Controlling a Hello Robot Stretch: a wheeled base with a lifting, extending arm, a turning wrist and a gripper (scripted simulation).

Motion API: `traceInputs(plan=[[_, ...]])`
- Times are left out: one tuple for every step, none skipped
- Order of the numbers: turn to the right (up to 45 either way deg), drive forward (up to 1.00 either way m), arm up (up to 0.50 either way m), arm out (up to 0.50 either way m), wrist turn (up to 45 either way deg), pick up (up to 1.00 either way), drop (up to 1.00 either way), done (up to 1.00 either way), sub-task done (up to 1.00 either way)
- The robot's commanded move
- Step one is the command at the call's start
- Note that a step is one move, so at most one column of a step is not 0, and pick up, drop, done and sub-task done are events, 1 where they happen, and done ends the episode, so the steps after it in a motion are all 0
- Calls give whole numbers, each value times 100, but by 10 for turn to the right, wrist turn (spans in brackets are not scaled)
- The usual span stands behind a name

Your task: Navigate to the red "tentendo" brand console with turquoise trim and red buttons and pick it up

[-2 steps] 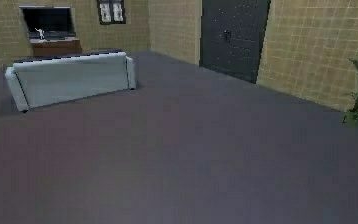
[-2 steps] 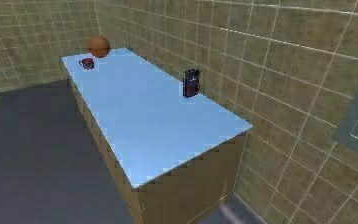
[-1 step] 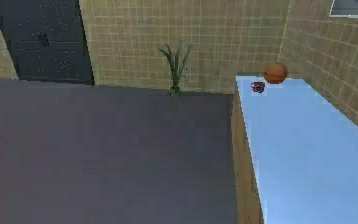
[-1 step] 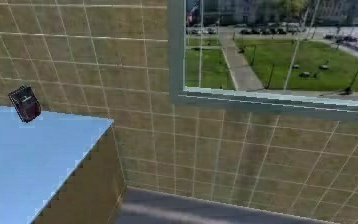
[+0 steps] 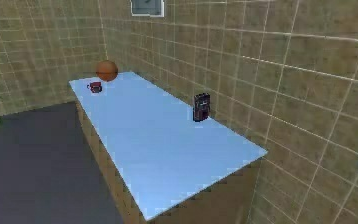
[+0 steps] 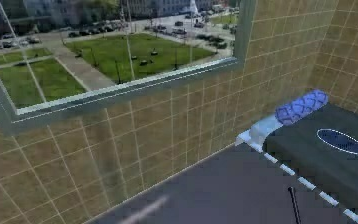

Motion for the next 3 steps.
traceInputs(plan=[[270,0,0,0,0,0,0,0,0],[0,65,0,0,0,0,0,0,0],[-450,0,0,0,0,0,0,0,0]])
